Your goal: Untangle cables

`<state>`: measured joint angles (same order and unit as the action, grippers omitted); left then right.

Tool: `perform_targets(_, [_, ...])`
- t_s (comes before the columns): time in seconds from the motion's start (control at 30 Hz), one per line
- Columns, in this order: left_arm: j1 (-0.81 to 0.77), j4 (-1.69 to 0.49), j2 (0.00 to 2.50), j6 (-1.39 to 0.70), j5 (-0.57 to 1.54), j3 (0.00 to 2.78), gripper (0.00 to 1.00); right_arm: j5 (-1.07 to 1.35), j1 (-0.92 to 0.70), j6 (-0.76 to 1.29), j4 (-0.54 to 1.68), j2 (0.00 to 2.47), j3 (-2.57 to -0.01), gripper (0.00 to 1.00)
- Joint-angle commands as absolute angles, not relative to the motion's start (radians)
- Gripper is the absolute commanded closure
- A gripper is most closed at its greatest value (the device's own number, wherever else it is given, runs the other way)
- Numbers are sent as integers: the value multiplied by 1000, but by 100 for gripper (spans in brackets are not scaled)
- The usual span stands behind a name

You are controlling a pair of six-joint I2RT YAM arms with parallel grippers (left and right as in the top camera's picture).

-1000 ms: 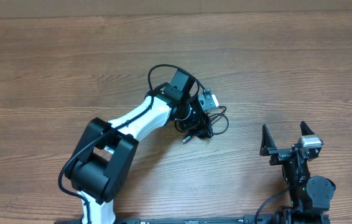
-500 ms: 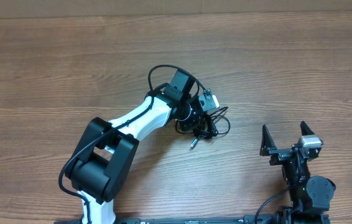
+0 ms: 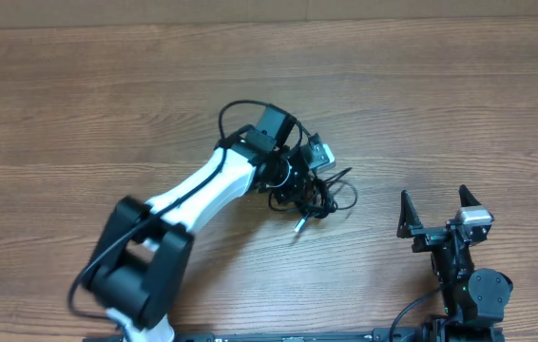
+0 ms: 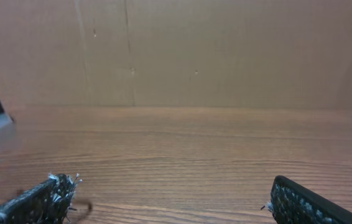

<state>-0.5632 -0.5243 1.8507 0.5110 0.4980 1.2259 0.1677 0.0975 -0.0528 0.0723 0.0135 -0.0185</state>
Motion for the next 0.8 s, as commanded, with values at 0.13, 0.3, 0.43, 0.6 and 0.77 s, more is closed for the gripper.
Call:
perform_targets(0.13, [-570, -573, 1613, 495, 603, 1266, 96, 158, 93, -54, 70, 3, -8, 0])
perform_targets(0.3, [-570, -611, 1530, 562, 693, 1266, 96, 158, 93, -54, 70, 3, -8, 0])
perform_targets(0.43, [-570, -615, 1500, 570, 736, 1266, 96, 158, 93, -54, 70, 3, -8, 0])
perform_targets(0.6, [-570, -608, 1496, 569, 729, 1266, 96, 158, 93, -54, 70, 3, -8, 0])
perform_targets(0.77, [-570, -560, 1496, 431, 659, 1266, 96, 157, 93, -54, 69, 3, -8, 0])
